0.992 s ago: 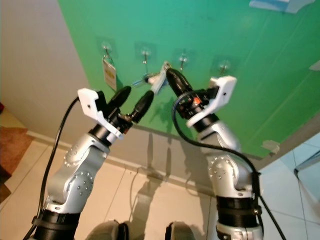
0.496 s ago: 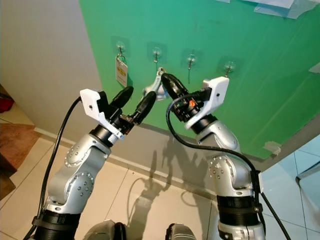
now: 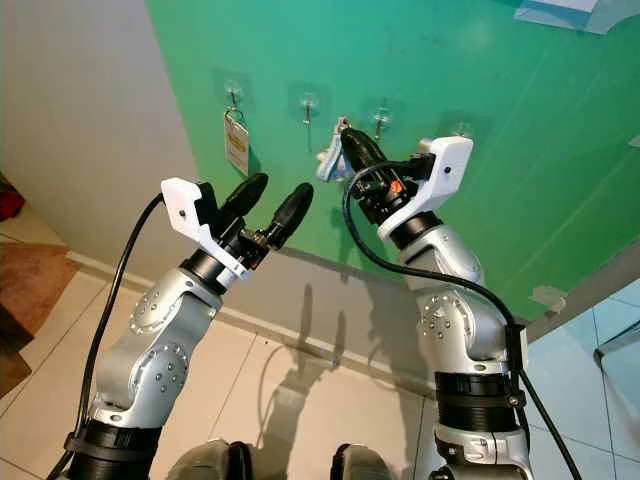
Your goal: Hang keys on a hook
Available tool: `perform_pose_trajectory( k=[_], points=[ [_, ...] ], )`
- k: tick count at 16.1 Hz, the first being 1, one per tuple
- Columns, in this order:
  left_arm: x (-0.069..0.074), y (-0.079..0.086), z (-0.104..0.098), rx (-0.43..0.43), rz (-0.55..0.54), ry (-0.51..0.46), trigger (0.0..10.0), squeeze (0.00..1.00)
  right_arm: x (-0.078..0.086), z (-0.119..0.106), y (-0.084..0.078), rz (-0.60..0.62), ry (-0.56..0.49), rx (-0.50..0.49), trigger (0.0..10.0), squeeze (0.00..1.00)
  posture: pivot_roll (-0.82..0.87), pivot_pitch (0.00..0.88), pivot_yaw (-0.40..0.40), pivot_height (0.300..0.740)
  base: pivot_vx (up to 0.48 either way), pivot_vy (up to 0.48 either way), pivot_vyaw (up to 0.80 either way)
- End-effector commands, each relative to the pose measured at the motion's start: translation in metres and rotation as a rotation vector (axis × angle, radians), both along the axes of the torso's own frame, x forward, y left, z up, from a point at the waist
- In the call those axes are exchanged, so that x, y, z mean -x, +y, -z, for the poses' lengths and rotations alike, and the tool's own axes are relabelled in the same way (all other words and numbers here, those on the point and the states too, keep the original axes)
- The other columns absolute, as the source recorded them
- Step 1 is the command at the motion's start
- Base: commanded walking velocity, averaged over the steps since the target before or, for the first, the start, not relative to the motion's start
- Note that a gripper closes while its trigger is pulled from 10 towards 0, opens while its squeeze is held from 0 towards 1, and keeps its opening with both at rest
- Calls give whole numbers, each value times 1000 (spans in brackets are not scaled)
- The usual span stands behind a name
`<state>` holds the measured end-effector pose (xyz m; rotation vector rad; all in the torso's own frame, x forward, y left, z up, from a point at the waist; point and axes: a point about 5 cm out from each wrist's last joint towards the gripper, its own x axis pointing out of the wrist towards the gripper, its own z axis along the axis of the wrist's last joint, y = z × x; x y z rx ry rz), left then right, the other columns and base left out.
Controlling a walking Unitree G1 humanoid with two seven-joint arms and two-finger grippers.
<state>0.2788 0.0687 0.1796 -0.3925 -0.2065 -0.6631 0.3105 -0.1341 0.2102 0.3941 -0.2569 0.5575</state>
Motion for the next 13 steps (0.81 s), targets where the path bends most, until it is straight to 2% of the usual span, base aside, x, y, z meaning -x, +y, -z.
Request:
perform_pose_trajectory(
  k=[1,7,13],
  points=[
    [4,-3,-3,-3,17,-16,10000,0,-1,-1,-6,23,9,-14,10000,0,-20,146,-26,740,0,0,0],
    [4,-3,-5,-1,16,-20,10000,0,-2,-1,-18,53,26,-26,10000,0,-19,151,-28,740,0,0,0],
    [5,-2,-7,1,16,-27,10000,0,-12,6,-24,136,109,-21,10000,0,-16,152,-31,740,0,0,0]
  ],
)
